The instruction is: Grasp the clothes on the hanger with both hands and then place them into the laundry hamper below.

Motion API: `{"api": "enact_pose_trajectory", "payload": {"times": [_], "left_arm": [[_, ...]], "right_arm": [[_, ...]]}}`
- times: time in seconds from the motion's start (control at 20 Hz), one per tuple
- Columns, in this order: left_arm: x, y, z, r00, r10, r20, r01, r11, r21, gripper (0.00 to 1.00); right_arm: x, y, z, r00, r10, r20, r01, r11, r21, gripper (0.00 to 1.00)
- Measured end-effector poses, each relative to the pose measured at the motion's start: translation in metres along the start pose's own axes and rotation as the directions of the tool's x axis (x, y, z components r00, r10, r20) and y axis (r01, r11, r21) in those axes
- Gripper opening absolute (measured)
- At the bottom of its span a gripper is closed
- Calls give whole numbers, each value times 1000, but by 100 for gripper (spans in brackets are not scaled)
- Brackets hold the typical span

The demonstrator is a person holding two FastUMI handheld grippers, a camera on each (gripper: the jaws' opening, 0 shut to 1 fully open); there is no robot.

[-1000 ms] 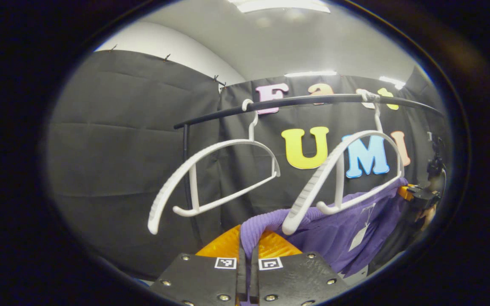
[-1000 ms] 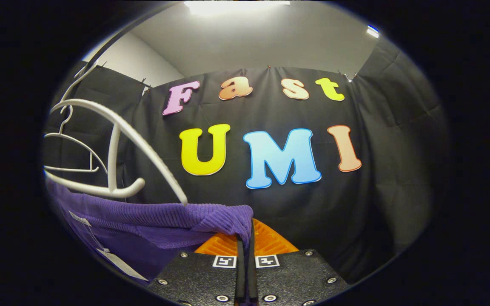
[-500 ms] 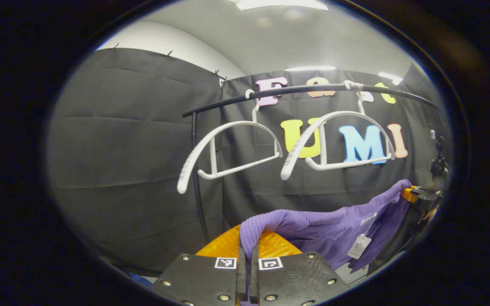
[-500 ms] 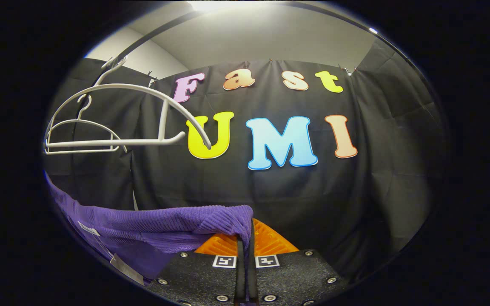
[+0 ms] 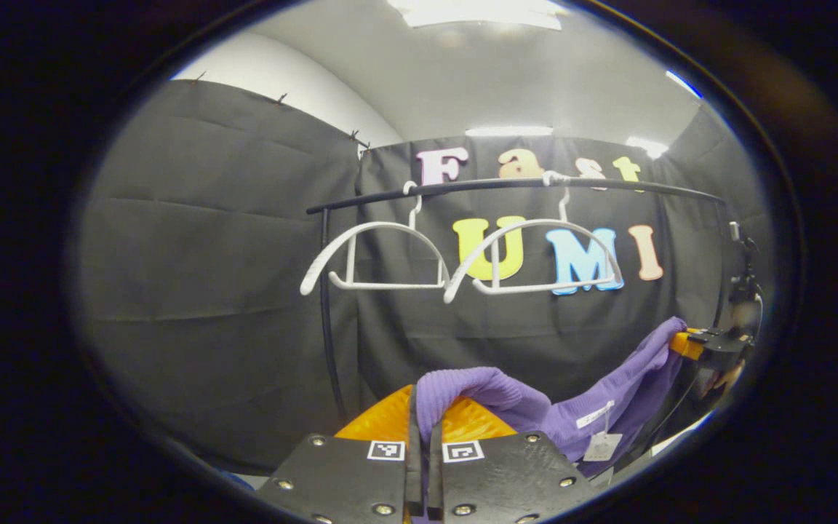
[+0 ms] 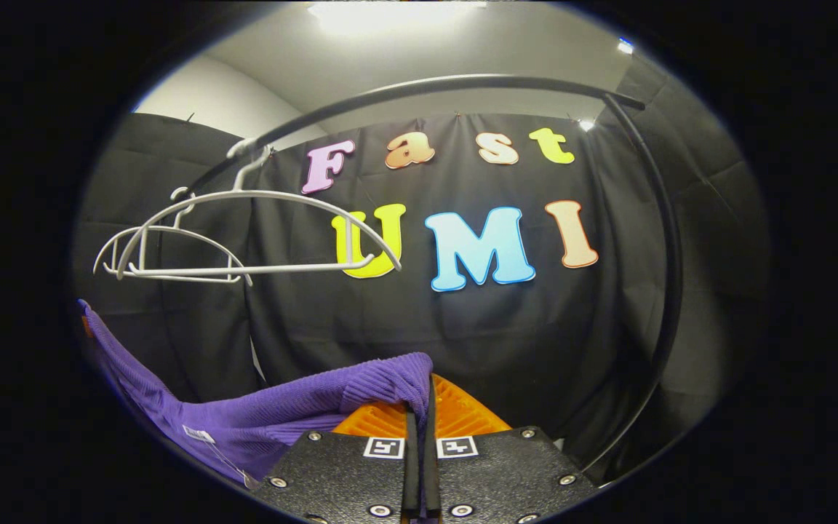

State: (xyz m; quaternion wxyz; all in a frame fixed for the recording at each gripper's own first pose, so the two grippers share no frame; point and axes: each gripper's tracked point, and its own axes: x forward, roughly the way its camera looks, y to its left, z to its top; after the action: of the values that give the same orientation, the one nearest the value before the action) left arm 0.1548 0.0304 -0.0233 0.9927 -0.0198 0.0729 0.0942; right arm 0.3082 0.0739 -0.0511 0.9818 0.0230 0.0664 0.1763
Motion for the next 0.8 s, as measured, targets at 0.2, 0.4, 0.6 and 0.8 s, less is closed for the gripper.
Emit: {"api": "enact_pose_trajectory", "payload": {"times": [0.2, 0.4, 0.6, 0.8], "left_arm": [[-13, -8, 14, 998, -63, 31, 64, 997, -37, 8], [-30, -13, 20, 990, -135, 45, 138, 989, -50, 0], [-52, -20, 17, 979, -197, 57, 200, 979, -39, 8], [-63, -37, -2, 964, -263, 36, 265, 964, -38, 4]], "right_arm": [[-47, 26, 13, 1000, 22, 8, -22, 1000, 16, 2], [-90, 59, 20, 999, 51, 18, -51, 998, 21, 2], [-125, 94, 18, 996, 91, 6, -91, 996, 8, 2], [-147, 124, 8, 992, 125, -11, -124, 992, 13, 2]]}}
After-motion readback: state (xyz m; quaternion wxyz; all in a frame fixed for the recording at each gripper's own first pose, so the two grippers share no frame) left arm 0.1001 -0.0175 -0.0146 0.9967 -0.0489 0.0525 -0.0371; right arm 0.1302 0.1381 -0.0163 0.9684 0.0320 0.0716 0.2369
